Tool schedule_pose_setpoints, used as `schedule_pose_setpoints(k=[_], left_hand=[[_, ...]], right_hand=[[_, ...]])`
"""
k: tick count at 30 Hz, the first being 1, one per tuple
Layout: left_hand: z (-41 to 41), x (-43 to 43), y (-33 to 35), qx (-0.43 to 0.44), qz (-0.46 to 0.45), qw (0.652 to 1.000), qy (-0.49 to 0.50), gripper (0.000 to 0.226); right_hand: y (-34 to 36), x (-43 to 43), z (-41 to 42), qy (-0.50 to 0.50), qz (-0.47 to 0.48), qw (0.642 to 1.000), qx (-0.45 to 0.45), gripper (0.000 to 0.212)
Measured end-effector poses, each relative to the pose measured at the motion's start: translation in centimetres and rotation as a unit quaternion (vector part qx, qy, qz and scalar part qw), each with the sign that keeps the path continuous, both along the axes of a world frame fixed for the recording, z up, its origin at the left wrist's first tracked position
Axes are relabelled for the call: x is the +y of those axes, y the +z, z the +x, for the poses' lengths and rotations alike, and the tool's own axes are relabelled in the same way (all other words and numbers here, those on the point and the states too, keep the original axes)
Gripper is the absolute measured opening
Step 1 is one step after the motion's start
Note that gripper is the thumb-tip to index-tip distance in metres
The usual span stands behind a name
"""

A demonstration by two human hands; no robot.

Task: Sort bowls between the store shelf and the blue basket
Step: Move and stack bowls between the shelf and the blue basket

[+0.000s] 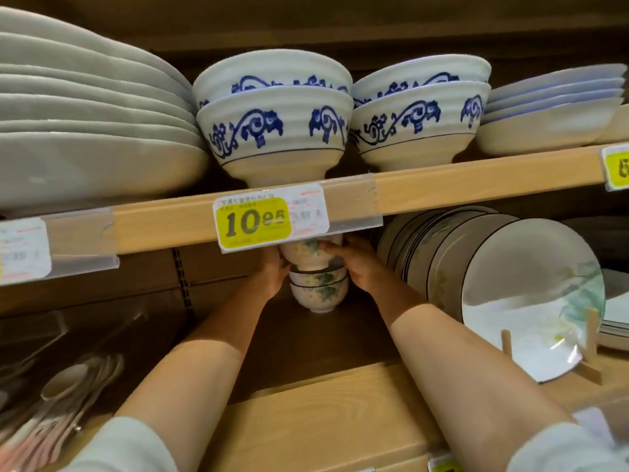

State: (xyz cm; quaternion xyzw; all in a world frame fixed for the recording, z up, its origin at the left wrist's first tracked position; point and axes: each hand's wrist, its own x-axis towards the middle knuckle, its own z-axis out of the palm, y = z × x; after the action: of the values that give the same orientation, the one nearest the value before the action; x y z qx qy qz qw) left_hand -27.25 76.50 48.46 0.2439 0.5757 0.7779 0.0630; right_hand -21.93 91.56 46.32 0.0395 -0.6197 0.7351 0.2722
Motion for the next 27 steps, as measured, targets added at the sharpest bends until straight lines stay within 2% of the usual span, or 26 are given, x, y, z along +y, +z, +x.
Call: schedule_pose_setpoints(k=[6, 11, 15, 21, 27], left_hand=[[-1.4, 1.4, -1.0, 0.056, -0.054, 0.996, 0.051, 0.045], [-2.3, 2.3, -3.0, 0.044, -0.099, 0.990, 0.092, 0.044], [-3.5, 2.7, -5.1, 0.036, -0.091, 0.992, 0.079, 0.046], [-3.6, 3.9, -5.9, -0.002, -0.042, 0.997, 0.070, 0.048], [-3.7, 4.7, -6.2, -0.018, -0.051, 0.996, 0.070, 0.049]], right_hand=[[-2.8, 0.6, -1.8, -0.022, 0.015, 0.999, 0.023, 0.047], [-4.8, 1.1, -3.3, -0.023, -0.009, 0.999, 0.035, 0.050], [-5.1, 1.7, -4.4, -0.013, -0.026, 0.999, 0.031, 0.056], [-5.2, 1.9, -4.7, 0.002, -0.017, 1.000, 0.022, 0.050], [-5.8, 1.8, -4.8, 0.006, -0.014, 1.000, -0.006, 0.049]])
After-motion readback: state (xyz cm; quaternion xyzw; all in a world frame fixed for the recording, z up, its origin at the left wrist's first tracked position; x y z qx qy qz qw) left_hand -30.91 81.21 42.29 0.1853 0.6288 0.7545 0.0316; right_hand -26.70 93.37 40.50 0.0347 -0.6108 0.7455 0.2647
